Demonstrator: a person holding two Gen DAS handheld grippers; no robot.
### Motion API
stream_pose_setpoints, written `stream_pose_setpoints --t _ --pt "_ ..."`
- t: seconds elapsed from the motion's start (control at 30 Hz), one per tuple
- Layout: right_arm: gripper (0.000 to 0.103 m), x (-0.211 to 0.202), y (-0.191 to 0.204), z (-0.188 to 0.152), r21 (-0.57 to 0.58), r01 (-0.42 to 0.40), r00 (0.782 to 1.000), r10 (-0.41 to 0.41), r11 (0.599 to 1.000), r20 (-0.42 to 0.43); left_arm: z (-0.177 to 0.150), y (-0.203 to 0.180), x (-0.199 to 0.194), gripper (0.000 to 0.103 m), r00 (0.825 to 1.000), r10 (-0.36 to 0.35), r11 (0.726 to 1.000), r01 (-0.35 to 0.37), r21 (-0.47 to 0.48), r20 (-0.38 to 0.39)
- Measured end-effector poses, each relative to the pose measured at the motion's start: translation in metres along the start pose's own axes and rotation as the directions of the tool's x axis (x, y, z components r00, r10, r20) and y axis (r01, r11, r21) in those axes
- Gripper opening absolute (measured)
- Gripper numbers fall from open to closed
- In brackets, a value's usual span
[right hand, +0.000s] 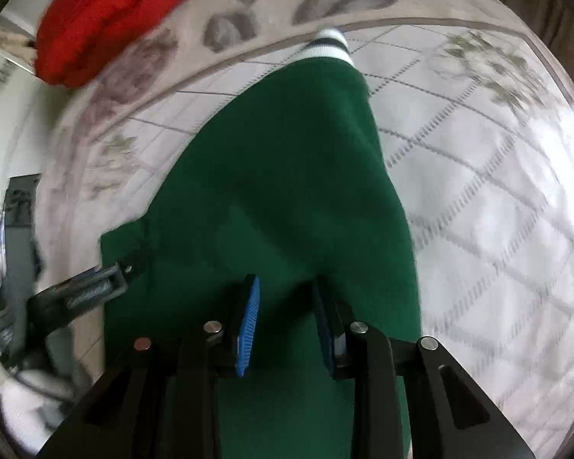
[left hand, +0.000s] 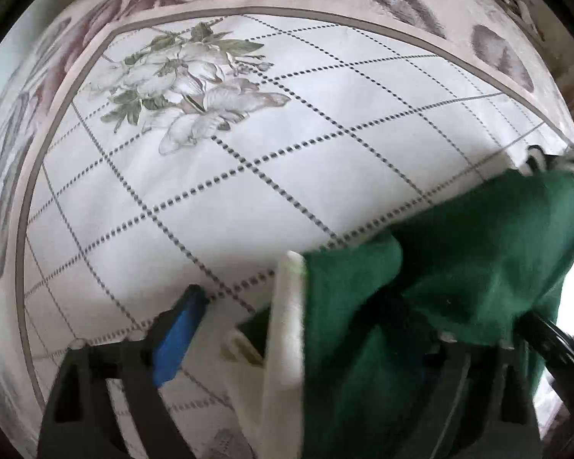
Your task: Fold large clothes
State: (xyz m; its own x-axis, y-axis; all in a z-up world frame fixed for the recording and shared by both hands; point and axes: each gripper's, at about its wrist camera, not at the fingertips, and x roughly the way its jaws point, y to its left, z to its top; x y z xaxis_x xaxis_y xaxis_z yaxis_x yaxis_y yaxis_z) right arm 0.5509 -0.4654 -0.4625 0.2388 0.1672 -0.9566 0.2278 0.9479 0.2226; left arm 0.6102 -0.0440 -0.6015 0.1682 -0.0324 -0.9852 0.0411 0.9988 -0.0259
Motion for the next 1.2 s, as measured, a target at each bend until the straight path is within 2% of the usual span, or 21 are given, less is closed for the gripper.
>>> stream_pose_setpoints --t 0.03,0.1,0.23,0.3,0.37,0.43,0.5,0.57,0.6,0.67,0.7,0.73,0.8,0.83,0.9,1.0,1.03,1.1,1.13,1.17,1.2 --pt "0.025 0.016 0.004 0.013 -0.005 0.009 0.999 -0.009 1.0 -0.037 -0.004 0.001 -0.004 0.095 1.0 0.003 1.0 -0.003 0.002 0.007" --pt "0.025 0.017 0.017 0.017 -0.006 0.017 0.998 -0.017 1.0 -0.058 -0.017 0.006 -0.025 0.095 1.0 -0.002 1.0 0.002 -0.011 0.021" --pt "0.025 -0.037 0.028 -0.018 -0.033 -0.129 0.987 0.126 0.991 -0.099 -0.064 0.023 -0.096 0.095 0.993 -0.028 1.0 0.028 0.0 0.116" --pt "0.025 -0.061 0.03 -0.047 -0.064 -0.162 0.983 0.156 0.985 -0.097 -0.09 0.027 -0.116 0.095 0.991 -0.03 1.0 0.029 0.006 0.127" --pt "0.026 -0.063 0.025 -0.066 -0.088 -0.149 0.982 0.137 0.985 -0.13 -0.114 0.025 -0.105 0.095 0.995 0.04 0.998 -0.044 0.041 0.091" --pt "0.026 -0.025 0.023 -0.091 -0.093 -0.076 0.975 0.054 0.993 -0.216 -0.126 0.022 -0.07 0.096 0.997 0.066 0.996 -0.069 0.05 0.05" --pt "0.026 -0.002 0.023 -0.096 -0.083 -0.074 0.98 0.057 0.994 -0.188 -0.13 0.016 -0.055 0.096 0.991 0.087 0.994 -0.093 0.056 0.098" --pt "0.026 -0.009 0.021 -0.089 -0.05 -0.076 0.978 0.064 0.996 -0.198 -0.132 0.011 -0.069 0.095 0.984 0.113 0.988 -0.126 0.09 0.136" --pt "0.027 -0.023 0.016 -0.087 -0.014 -0.096 0.973 0.09 0.995 -0.213 -0.134 0.014 -0.082 0.092 0.986 0.098 0.991 -0.109 0.08 0.138" --pt "0.027 -0.061 -0.003 -0.102 0.046 -0.159 0.967 0.165 0.986 -0.195 -0.146 0.027 -0.117 0.092 0.987 0.002 1.0 -0.007 0.03 0.159" --pt "0.036 -0.078 -0.01 -0.113 0.056 -0.179 0.965 0.186 0.982 -0.184 -0.155 0.034 -0.136 0.092 0.986 -0.018 1.0 0.017 0.005 0.167" --pt "0.054 -0.096 -0.018 -0.127 0.059 -0.188 0.964 0.195 0.98 -0.18 -0.168 0.041 -0.153 0.092 0.986 -0.025 1.0 0.027 -0.007 0.165" --pt "0.071 -0.122 -0.038 -0.16 0.082 -0.189 0.96 0.202 0.979 -0.192 -0.188 0.054 -0.172 0.092 0.988 0.001 1.0 0.003 -0.022 0.157" --pt "0.071 -0.13 -0.048 -0.18 0.099 -0.185 0.956 0.202 0.978 -0.211 -0.206 0.06 -0.183 0.092 0.988 0.025 0.999 -0.021 -0.03 0.152" --pt "0.071 -0.141 -0.073 -0.228 0.154 -0.16 0.944 0.197 0.975 -0.264 -0.253 0.072 -0.19 0.092 0.995 0.027 0.999 -0.023 -0.042 0.097" --pt "0.071 -0.145 -0.109 -0.31 0.259 -0.128 0.919 0.213 0.957 -0.333 -0.312 0.084 -0.169 0.092 0.998 -0.009 0.996 0.005 -0.085 -0.056" --pt "0.071 -0.139 -0.119 -0.337 0.286 -0.122 0.903 0.225 0.951 -0.365 -0.342 0.085 -0.155 0.092 0.989 -0.062 0.991 0.046 -0.122 -0.134" --pt "0.071 -0.123 -0.131 -0.378 0.314 -0.122 0.879 0.25 0.941 -0.407 -0.384 0.079 -0.132 0.092 0.969 -0.103 0.986 0.069 -0.152 -0.226" --pt "0.071 -0.112 -0.131 -0.395 0.298 -0.111 0.873 0.237 0.948 -0.427 -0.404 0.07 -0.121 0.092 0.962 -0.065 0.993 0.038 -0.107 -0.264" --pt "0.071 -0.107 -0.133 -0.409 0.275 -0.093 0.87 0.212 0.957 -0.444 -0.42 0.062 -0.11 0.092 0.956 0.017 0.999 -0.027 -0.03 -0.294" --pt "0.071 -0.094 -0.13 -0.424 0.212 -0.04 0.859 0.142 0.976 -0.492 -0.438 0.055 -0.101 0.094 0.951 0.077 0.997 -0.066 0.047 -0.298"
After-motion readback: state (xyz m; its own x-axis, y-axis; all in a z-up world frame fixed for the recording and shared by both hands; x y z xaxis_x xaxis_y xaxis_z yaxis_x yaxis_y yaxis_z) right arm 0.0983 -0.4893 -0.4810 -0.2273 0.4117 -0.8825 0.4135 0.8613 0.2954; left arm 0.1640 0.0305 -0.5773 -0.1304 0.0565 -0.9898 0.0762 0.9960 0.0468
